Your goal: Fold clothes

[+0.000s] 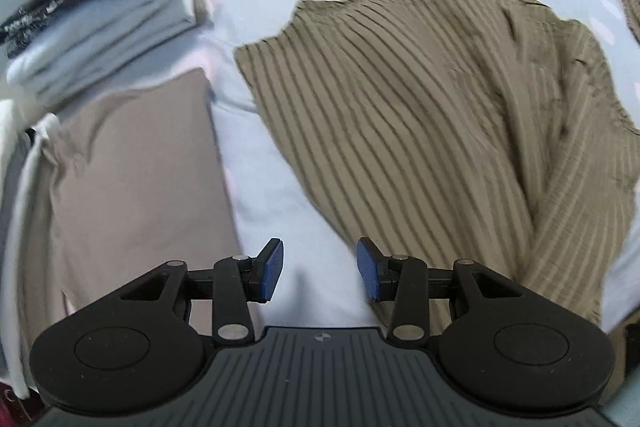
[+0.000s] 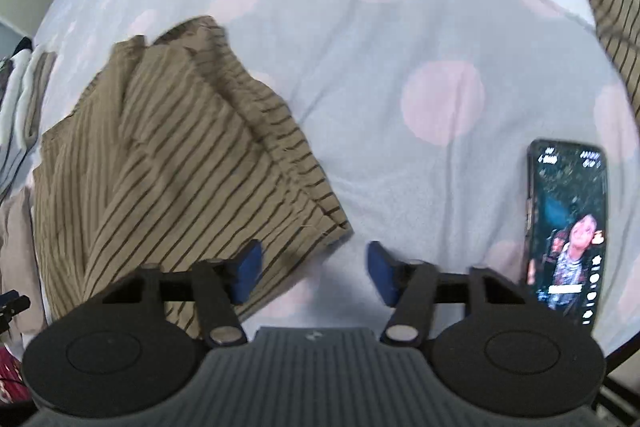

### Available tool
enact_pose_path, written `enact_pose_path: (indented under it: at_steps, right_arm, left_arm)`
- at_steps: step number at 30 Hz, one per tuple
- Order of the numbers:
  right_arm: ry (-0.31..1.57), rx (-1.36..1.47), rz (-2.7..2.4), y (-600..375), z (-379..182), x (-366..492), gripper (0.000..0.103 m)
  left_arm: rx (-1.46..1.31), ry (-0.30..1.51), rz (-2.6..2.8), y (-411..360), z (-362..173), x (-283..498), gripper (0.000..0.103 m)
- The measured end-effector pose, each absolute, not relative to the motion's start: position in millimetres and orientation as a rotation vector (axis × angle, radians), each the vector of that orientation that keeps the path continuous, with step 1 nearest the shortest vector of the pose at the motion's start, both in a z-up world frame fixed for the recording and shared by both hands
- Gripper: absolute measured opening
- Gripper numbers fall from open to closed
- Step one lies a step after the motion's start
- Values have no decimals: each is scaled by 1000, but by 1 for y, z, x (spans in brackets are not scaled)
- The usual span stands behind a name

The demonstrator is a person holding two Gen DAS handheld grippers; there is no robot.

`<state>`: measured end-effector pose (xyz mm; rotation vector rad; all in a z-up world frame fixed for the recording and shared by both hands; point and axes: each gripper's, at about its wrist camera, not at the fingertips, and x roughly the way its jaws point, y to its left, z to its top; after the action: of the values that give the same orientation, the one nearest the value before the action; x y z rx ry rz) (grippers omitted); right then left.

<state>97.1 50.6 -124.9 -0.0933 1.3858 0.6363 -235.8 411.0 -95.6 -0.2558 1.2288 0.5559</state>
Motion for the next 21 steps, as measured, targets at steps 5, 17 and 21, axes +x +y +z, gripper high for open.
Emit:
enact_pose_path:
  at_steps: [5, 17, 21]
  right_arm:
    - [1432, -40, 607, 56, -148, 105, 54]
    - [1338, 97, 766, 82, -89, 105, 5]
    - [1247, 72, 880, 123, -39, 92, 5]
  left_arm:
    - [-320, 1225, 570, 428, -104, -230, 38]
    - [-315, 1214, 539, 430, -108, -215, 38]
    - [-279, 1200, 546, 432, -102, -213, 38]
